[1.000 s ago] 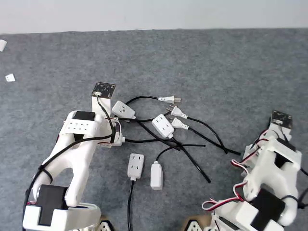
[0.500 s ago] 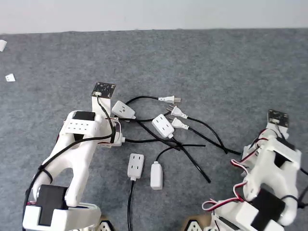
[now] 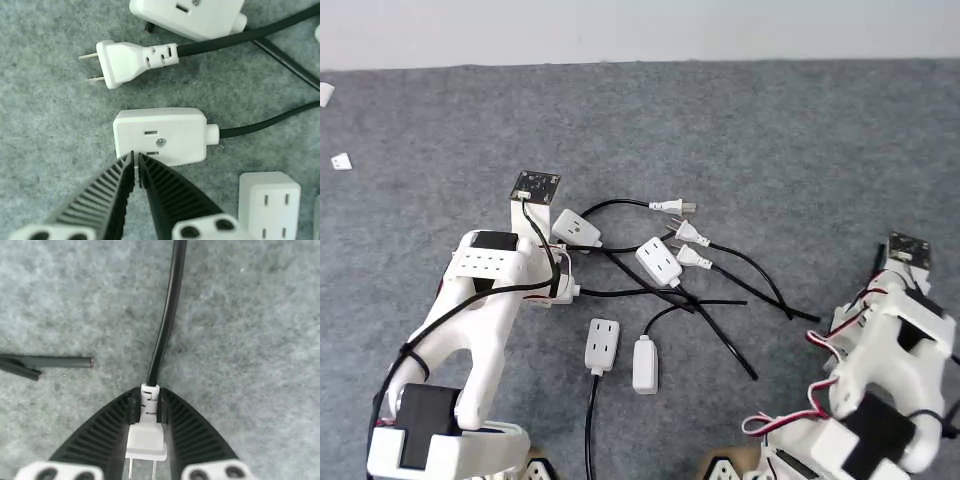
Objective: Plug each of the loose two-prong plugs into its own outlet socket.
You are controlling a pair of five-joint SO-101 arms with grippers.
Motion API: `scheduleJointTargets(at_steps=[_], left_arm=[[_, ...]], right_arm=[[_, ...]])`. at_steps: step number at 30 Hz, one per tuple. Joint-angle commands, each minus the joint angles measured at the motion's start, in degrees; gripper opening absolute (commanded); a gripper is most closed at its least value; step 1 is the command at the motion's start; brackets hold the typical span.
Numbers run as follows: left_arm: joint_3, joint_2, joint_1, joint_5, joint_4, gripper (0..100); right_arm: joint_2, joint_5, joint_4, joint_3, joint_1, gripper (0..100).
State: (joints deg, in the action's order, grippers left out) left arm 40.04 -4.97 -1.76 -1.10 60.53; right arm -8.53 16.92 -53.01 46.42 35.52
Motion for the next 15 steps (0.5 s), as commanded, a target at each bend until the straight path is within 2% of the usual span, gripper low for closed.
scheduleJointTargets(at_steps=[1, 6, 12, 15], left_arm=[[-0.31, -1.05, 0.53, 0.44, -1.58, 1], [-0.57, -1.05, 0.53, 0.44, -1.58, 1], [-0.57, -0.97, 0.53, 0.53, -1.41, 1], [-0.31, -0.53, 0.53, 2.99, -1.49, 1]], right_arm=[[-7.78, 0.00, -5.05, -5.19, -1.01, 0.8], [-22.11, -0.26, -13.93, -5.45, -7.34, 0.8], [-37.23, -6.59, -20.09, -5.54, -22.20, 0.8], [-43.12, -7.56, -21.14, -5.54, -31.34, 0.8]])
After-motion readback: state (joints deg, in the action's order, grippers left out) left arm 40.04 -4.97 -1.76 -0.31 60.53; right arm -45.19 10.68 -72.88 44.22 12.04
